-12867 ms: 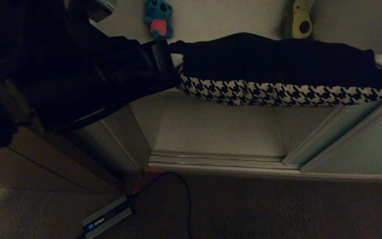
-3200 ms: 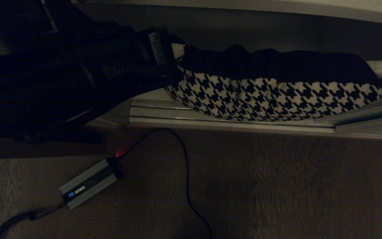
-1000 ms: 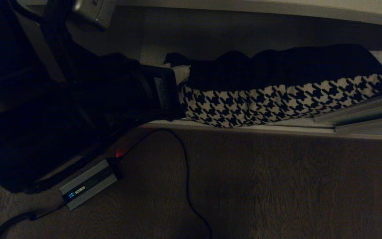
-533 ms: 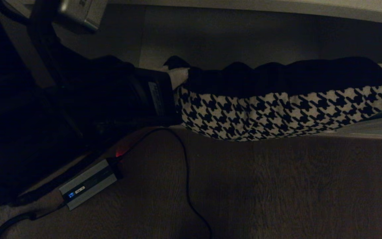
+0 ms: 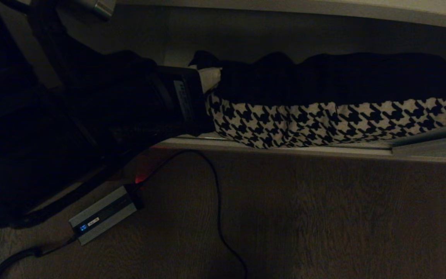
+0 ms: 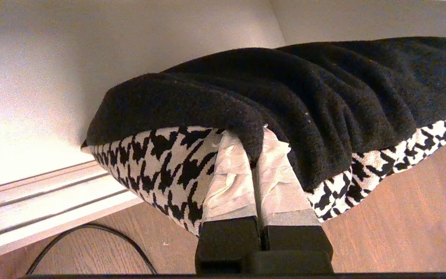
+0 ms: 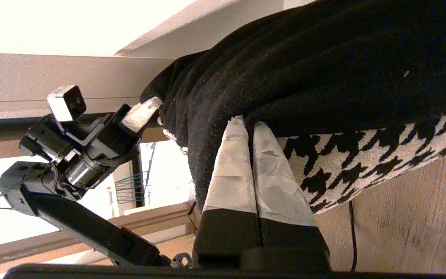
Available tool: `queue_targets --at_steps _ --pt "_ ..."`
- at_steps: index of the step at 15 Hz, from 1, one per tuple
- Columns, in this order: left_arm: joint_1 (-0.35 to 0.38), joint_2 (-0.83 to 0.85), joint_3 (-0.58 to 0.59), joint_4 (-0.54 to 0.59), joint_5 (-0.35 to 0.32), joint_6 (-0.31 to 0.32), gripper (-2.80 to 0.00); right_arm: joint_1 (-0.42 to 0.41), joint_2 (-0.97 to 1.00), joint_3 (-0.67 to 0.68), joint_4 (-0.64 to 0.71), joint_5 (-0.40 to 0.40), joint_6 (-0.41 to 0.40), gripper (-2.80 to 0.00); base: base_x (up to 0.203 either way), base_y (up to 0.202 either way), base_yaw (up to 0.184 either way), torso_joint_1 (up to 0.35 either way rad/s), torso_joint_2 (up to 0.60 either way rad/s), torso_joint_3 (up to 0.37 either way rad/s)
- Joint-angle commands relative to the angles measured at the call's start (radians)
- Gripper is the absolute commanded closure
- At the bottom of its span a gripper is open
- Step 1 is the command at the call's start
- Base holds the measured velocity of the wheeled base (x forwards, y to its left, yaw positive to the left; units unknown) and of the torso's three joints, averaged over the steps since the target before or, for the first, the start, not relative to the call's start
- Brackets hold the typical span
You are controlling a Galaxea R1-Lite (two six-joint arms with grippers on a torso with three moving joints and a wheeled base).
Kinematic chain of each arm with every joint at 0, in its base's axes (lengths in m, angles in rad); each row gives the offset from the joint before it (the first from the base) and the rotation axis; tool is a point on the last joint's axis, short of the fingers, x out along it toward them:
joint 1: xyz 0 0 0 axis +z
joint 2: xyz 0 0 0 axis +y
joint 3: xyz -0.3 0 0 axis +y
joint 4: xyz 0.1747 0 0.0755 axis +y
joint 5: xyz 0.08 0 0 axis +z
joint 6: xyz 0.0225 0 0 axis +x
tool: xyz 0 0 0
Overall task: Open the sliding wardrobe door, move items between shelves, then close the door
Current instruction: Place the pillow on the lower shelf
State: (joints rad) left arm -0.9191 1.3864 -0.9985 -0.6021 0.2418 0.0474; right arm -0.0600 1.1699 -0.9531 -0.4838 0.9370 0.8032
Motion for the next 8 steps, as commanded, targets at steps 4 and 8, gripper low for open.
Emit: queue_targets --at_steps 4,8 --pt "0.006 0.01 0.009 -0.005 0.002 0.0 0.0 0.002 0.046 -0.007 -0.033 0.006 0.003 0.0 0.0 0.0 0.0 0.0 0.0 0.0" --pt "0.006 0.008 0.009 -0.007 0.001 0.001 0.0 0.002 0.077 -0.004 -0.078 0.005 0.006 0.0 0.0 0.0 0.0 0.0 0.0 0.0"
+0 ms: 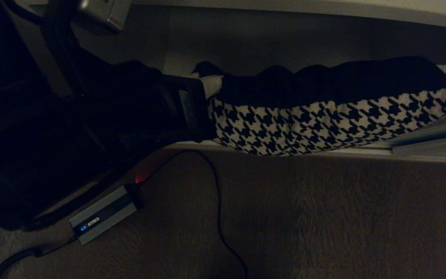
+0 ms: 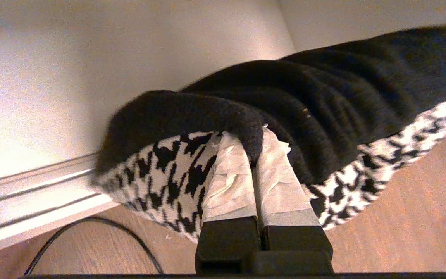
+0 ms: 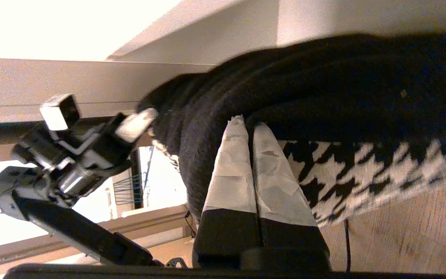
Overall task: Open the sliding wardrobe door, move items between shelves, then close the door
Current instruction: Place the pillow on the lower shelf
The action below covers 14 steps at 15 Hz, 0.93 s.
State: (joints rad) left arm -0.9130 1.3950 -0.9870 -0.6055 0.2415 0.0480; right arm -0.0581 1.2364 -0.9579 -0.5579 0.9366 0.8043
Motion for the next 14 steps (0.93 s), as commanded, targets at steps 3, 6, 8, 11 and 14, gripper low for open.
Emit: queue_targets --at_steps 3,6,8,11,14 --pt "0.001 -0.002 -0.004 -0.003 0.0 0.018 0.0 0.0 -0.012 0.006 -0.004 0.004 0.006 0.0 0.0 0.0 0.0 0.0 0.0 0.0" --pt "0.003 0.004 -0.002 -0.009 -0.001 0.033 0.0 0.0 -0.036 0.022 -0.004 0.005 0.004 0.0 0.0 0.0 0.0 0.0 0.0 0.0" --pt "0.003 0.001 0.008 -0.031 -0.002 0.036 0.0 0.0 -0.053 0.046 -0.005 0.007 0.004 0.0 0.0 0.0 0.0 0.0 0.0 0.0" --pt "0.003 0.007 0.012 -0.039 -0.002 0.048 0.0 0.0 -0.043 0.053 -0.034 0.007 0.004 0.0 0.0 0.0 0.0 0.0 0.0 0.0" --pt "0.022 0.025 0.013 -0.083 -0.002 0.049 0.0 0.0 -0.021 0.045 -0.047 0.007 0.004 0.0 0.0 0.0 0.0 0.0 0.0 0.0"
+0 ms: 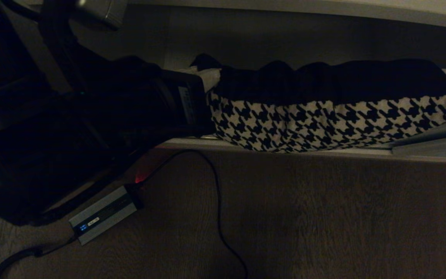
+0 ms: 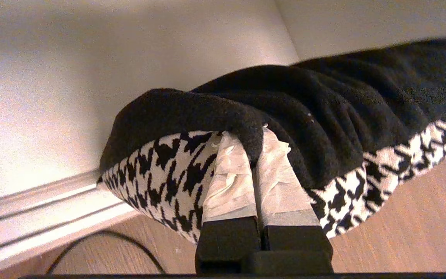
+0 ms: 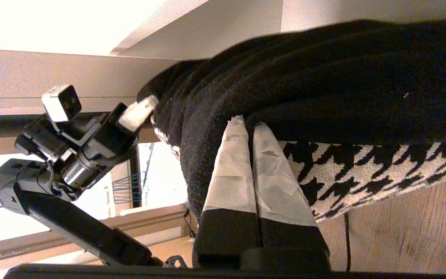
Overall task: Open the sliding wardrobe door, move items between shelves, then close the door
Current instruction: Place the pillow on the lower shelf
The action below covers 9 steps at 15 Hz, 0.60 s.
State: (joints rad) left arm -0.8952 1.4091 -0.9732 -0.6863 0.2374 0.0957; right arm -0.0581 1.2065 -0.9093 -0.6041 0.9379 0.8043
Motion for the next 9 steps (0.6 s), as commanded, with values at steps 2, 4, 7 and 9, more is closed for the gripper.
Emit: queue_targets --at_steps 2,4,7,9 --pt "0.012 0.028 0.001 -0.056 0.002 -0.002 0.0 0.001 0.033 -0.006 -0.034 0.006 0.005 0.0 0.0 0.0 0.0 0.0 0.0 0.0" --pt "0.026 0.034 0.002 -0.061 -0.001 -0.003 0.0 0.001 0.051 -0.012 -0.048 0.018 0.005 0.0 0.0 0.0 0.0 0.0 0.0 0.0" --pt "0.032 0.042 0.004 -0.064 -0.001 -0.003 0.0 0.001 0.073 -0.029 -0.054 0.021 0.006 0.0 0.0 0.0 0.0 0.0 0.0 0.0" --pt "0.031 0.037 -0.004 -0.061 -0.003 -0.005 0.0 0.001 0.073 -0.026 -0.054 0.021 0.006 0.0 0.0 0.0 0.0 0.0 0.0 0.0"
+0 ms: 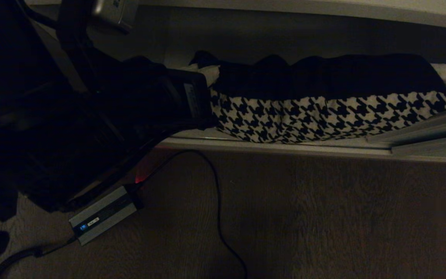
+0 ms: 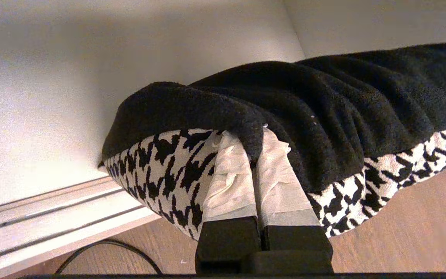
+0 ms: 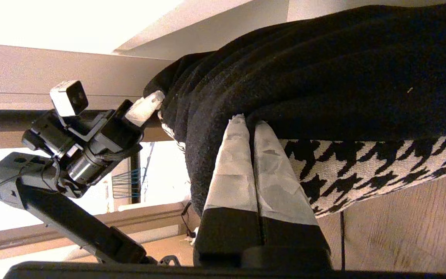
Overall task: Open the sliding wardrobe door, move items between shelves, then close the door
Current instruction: Place the pillow on the lower shelf
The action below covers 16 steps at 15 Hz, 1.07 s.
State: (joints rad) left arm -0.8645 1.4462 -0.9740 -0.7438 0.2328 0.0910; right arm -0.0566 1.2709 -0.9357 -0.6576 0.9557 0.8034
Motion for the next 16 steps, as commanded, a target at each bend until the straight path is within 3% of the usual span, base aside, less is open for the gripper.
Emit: queue_targets --at_steps 1,13,16 --pt "0.0 0.002 -0.002 -0.005 0.002 0.001 0.0 0.0 0.005 0.003 0.0 0.005 0.007 0.0 0.0 0.0 0.0 0.0 0.0 0.0" --pt "-0.05 -0.081 0.101 0.001 0.008 0.024 0.0 0.0 -0.09 0.067 0.0 0.005 0.045 0.0 0.0 0.0 0.0 0.0 0.0 0.0" --pt "-0.05 -0.08 0.068 0.007 0.011 0.024 0.0 0.0 -0.102 0.068 0.001 0.005 0.045 0.0 0.0 0.0 0.0 0.0 0.0 0.0"
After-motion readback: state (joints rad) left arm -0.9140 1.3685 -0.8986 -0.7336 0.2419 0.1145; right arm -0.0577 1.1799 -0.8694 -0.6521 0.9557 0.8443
